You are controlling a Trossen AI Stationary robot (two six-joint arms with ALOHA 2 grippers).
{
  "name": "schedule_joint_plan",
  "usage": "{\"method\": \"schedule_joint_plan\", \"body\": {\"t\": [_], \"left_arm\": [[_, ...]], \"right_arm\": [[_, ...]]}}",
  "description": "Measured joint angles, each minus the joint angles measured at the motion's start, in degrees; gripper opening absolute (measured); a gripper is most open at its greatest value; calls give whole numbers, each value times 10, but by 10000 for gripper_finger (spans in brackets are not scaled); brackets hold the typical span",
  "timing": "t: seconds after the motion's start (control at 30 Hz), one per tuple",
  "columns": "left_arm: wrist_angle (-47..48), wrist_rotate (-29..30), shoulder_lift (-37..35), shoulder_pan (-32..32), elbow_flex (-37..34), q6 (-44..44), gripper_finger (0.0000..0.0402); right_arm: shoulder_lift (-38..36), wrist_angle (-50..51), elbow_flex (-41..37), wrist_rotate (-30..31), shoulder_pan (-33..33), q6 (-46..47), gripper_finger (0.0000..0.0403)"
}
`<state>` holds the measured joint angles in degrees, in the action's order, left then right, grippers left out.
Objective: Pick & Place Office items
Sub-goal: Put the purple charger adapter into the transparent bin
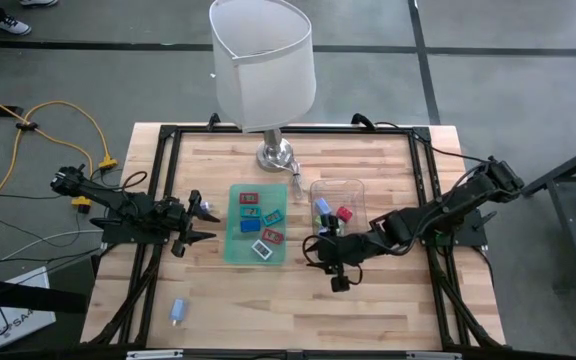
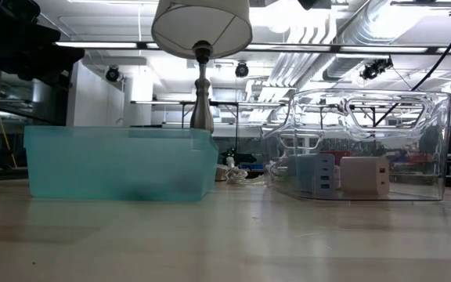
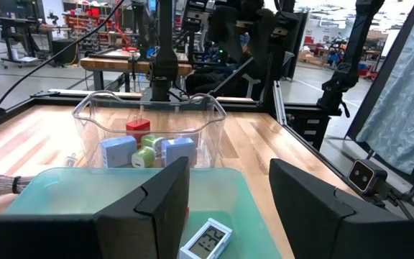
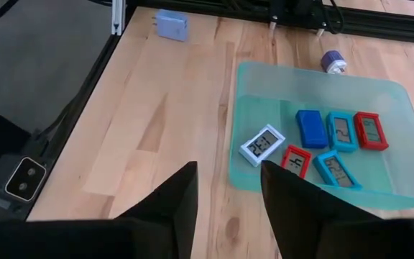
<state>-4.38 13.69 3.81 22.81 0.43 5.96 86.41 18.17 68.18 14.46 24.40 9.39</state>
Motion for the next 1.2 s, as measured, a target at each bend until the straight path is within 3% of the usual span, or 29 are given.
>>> {"method": "schedule_joint_plan", "body": {"t": [0.43, 0.77, 1.2], "left_arm": [[-1, 0, 0, 0, 0, 0, 186], [-55, 0, 0, 0, 0, 33, 186], [-64, -2, 0, 2, 3, 133, 186]], "right_arm": [[0, 0, 0, 0, 0, 0, 138], [0, 0, 0, 0, 0, 0, 138], [0, 0, 0, 0, 0, -2, 138]]}}
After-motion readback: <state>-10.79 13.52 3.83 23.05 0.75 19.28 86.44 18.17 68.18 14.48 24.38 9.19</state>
